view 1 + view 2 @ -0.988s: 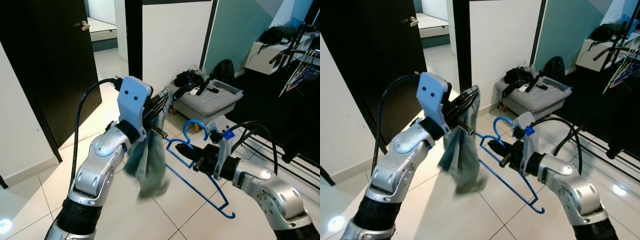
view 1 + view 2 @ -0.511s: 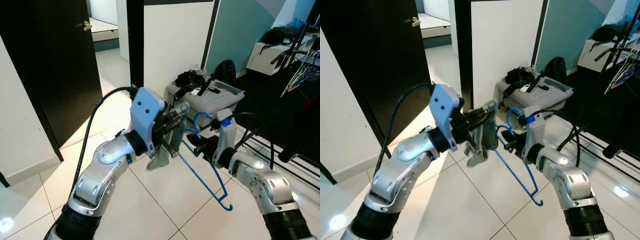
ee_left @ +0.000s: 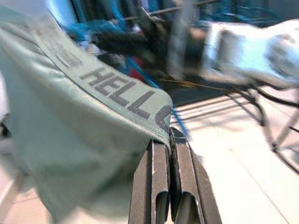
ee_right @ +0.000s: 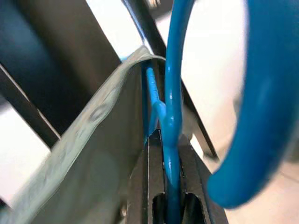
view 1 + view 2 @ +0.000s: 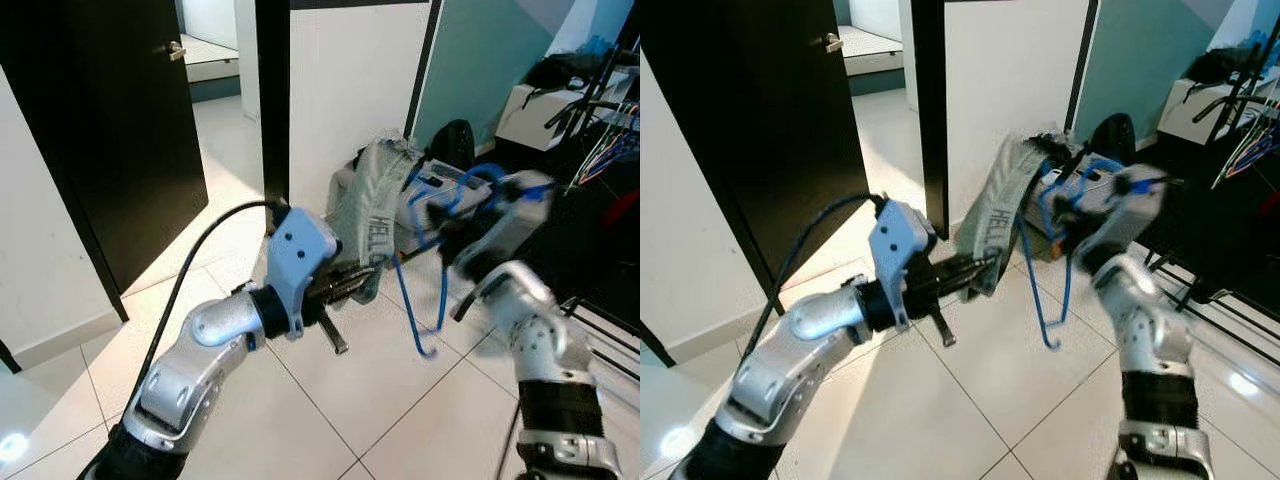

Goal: Hang hanger

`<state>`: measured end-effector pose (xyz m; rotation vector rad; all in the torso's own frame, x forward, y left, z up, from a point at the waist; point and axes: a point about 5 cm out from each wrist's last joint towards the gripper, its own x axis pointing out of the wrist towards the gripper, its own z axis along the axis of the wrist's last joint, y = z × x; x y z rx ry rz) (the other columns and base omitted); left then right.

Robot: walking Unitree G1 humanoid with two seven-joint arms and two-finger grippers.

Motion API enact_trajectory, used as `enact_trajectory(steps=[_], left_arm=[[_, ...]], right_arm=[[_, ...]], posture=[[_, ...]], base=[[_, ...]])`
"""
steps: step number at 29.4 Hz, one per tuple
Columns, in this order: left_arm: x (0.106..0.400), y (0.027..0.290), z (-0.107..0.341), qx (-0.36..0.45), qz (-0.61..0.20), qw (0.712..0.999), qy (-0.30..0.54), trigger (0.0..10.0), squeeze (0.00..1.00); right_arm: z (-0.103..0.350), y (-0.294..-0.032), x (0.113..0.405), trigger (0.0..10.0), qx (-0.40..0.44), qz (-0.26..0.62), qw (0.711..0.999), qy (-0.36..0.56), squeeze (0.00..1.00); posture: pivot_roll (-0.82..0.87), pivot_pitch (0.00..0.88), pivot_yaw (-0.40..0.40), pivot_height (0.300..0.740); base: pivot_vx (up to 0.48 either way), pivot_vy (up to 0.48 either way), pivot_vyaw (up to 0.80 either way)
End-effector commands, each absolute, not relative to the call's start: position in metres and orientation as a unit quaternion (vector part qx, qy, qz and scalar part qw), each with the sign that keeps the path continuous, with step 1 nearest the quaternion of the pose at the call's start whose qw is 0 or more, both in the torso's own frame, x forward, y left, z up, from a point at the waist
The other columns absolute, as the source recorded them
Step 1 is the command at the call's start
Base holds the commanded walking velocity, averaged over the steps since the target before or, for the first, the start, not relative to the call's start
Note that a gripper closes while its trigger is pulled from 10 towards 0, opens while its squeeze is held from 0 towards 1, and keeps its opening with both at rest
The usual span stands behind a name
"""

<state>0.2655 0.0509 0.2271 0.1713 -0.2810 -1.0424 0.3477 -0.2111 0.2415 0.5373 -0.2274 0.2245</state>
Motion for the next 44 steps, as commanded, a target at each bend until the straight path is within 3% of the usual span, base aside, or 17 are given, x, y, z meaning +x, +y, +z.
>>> enact_trajectory(steps=[1, 5, 11, 17, 18, 27, 34, 35, 37, 38, 44], left_arm=[[0.258, 0.042, 0.216, 0.087, -0.527, 0.838, -0.112, 10.0, 0.0], [0.251, 0.032, 0.201, 0.083, -0.554, 0.824, -0.087, 10.0, 0.0], [0.254, 0.028, 0.193, 0.092, -0.547, 0.828, -0.08, 10.0, 0.0], [0.256, 0.028, 0.194, 0.09, -0.539, 0.834, -0.082, 10.0, 0.0], [0.259, 0.029, 0.197, 0.083, -0.53, 0.839, -0.089, 10.0, 1.0], [0.261, 0.031, 0.206, 0.072, -0.526, 0.842, -0.101, 10.0, 1.0], [0.264, 0.053, 0.222, 0.071, -0.524, 0.842, -0.108, 10.0, 1.0], [0.263, 0.058, 0.224, 0.077, -0.529, 0.839, -0.104, 10.0, 0.45], [0.262, 0.06, 0.225, 0.081, -0.533, 0.836, -0.102, 10.0, 0.45], [0.26, 0.061, 0.226, 0.086, -0.539, 0.832, -0.101, 10.0, 0.0], [0.263, 0.066, 0.234, 0.087, -0.524, 0.839, -0.118, 10.0, 0.0]], right_arm=[[0.253, -0.215, 0.346, 10.0, 0.308, 0.115, 0.932, -0.151, 0.0], [0.266, -0.21, 0.344, 10.0, 0.331, 0.139, 0.916, -0.18, 0.0], [0.263, -0.191, 0.343, 10.0, 0.255, 0.184, 0.936, -0.16, 0.0], [0.263, -0.185, 0.342, 10.0, 0.246, 0.199, 0.935, -0.159, 0.0], [0.264, -0.181, 0.34, 10.0, 0.234, 0.212, 0.935, -0.161, 0.0], [0.272, -0.172, 0.33, 10.0, 0.188, 0.279, 0.924, -0.181, 0.0], [0.285, -0.193, 0.318, 10.0, 0.167, 0.319, 0.908, -0.214, 0.0], [0.287, -0.2, 0.316, 10.0, 0.163, 0.324, 0.906, -0.217, 0.0], [0.288, -0.204, 0.315, 10.0, 0.161, 0.327, 0.905, -0.218, 0.0], [0.289, -0.206, 0.313, 10.0, 0.158, 0.335, 0.902, -0.219, 0.0], [0.291, -0.21, 0.307, 10.0, 0.152, 0.367, 0.891, -0.218, 0.0]], posture=[[-0.02, 0.0, -0.046, 0.74], [-0.02, 0.0, -0.042, 0.74], [-0.03, 0.0, -0.043, 0.74], [-0.03, 0.0, -0.044, 0.74], [-0.02, 0.0, -0.043, 0.74], [-0.02, 0.0, -0.04, 0.74], [-0.02, 0.0, -0.039, 0.74], [-0.02, 0.0, -0.04, 0.74], [-0.02, 0.0, -0.041, 0.74], [-0.02, 0.0, -0.04, 0.74], [-0.02, 0.0, -0.041, 0.74]], base=[[0.0, 0.0, 0.0], [0.0, 0.0, 0.0], [0.0, 0.0, 0.0], [0.0, 0.0, 0.0], [0.0, 0.0, 0.0], [0.0, 0.0, 0.0], [0.0, 0.0, 0.0], [0.0, 0.0, 0.0], [0.0, 0.0, 0.0], [0.0, 0.0, 0.0], [0.0, 0.0, 0.0]])
